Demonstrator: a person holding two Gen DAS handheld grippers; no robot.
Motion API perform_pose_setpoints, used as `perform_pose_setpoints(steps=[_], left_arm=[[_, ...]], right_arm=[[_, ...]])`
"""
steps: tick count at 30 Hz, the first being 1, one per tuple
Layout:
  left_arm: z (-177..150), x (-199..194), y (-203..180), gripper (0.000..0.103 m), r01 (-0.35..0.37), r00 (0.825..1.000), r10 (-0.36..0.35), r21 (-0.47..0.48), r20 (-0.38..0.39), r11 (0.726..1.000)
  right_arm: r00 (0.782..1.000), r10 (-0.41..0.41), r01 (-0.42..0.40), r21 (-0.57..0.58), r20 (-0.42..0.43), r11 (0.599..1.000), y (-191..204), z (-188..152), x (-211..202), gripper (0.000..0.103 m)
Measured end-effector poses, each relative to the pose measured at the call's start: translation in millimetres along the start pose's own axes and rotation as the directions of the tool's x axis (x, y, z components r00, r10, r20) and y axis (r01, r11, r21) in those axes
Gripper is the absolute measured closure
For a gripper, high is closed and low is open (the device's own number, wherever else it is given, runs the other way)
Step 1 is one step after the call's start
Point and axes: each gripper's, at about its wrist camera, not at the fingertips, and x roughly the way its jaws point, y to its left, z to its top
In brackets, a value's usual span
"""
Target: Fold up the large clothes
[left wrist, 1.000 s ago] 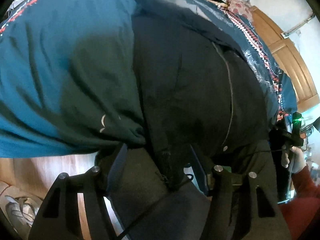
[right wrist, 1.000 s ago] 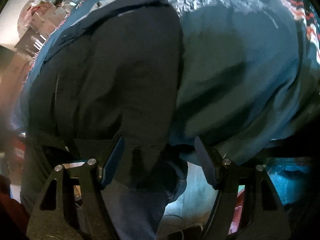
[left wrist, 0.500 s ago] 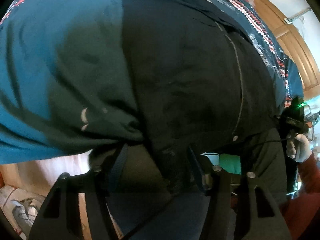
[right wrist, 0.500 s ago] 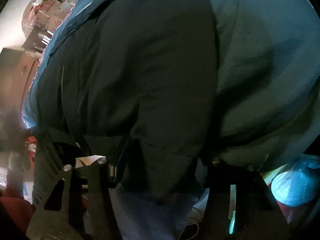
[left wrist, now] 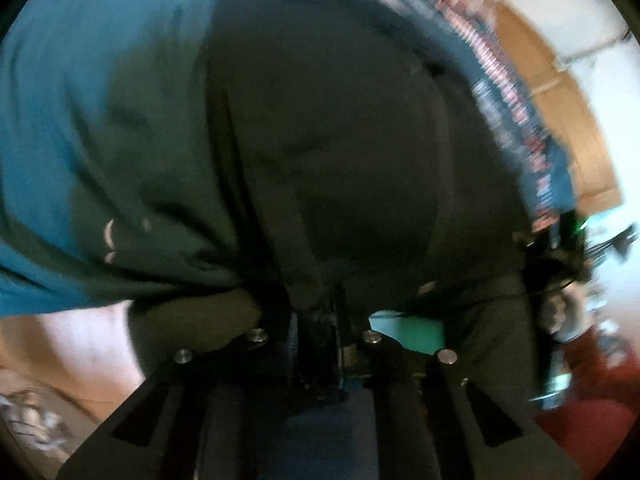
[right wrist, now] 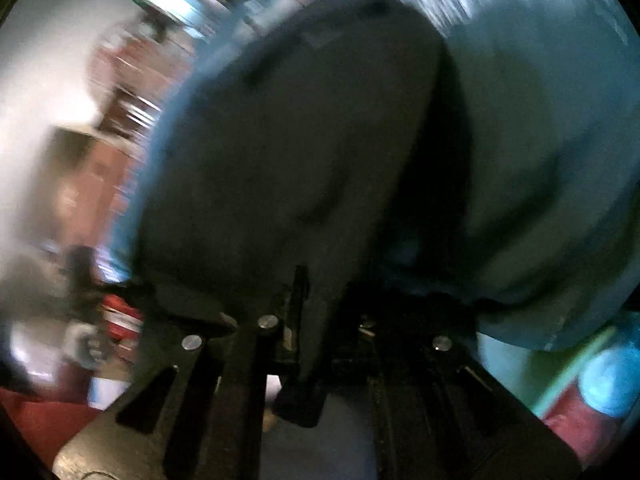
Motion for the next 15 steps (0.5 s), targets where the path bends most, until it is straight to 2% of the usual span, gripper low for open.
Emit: perform_pose_setpoints(steps=[2,3,4,5,8,9,12,15], left_arm=[[11,-22,-6,0.09,0.096,0.993,-0.093,-0.025,0.077,0.995],[20,-36,-8,0.09,0.145,0.982,-0.139,-0.038,0.131,0.989],[27,-46,-8,0.09,0.183,0.97,-0.172,-0.047,0.172,0.982],[40,-60,-7,0.09,0.232,0.95,-0.214,-0.055,0.229,0.971],[71,-83,-4,0.09,0.309,0.906,-0.273,-0.065,0.323,0.949],[86,-91,-2,0.09,0.327,0.891,-0.284,-0.066,0.355,0.943],[132,-100,-1,0.09,0.342,0.862,-0.291,-0.054,0.415,0.938],[186,-98,-2,0.09,0.337,0.846,-0.282,-0.043,0.453,0.94]], right_arm=[[0.992,0.09,-0.091,0.007,0.092,0.996,14,11,-28,0.096],[0.986,0.115,-0.117,0.012,0.122,0.993,16,16,-36,0.096],[0.977,0.143,-0.148,0.02,0.159,0.989,18,24,-46,0.096],[0.972,0.154,-0.16,0.022,0.177,0.987,19,29,-50,0.096],[0.947,0.197,-0.215,0.044,0.255,0.976,16,60,-67,0.096],[0.94,0.205,-0.225,0.044,0.272,0.973,18,71,-67,0.096],[0.925,0.218,-0.237,0.026,0.313,0.971,28,115,-66,0.096],[0.922,0.215,-0.232,0.013,0.323,0.973,34,173,-53,0.096]])
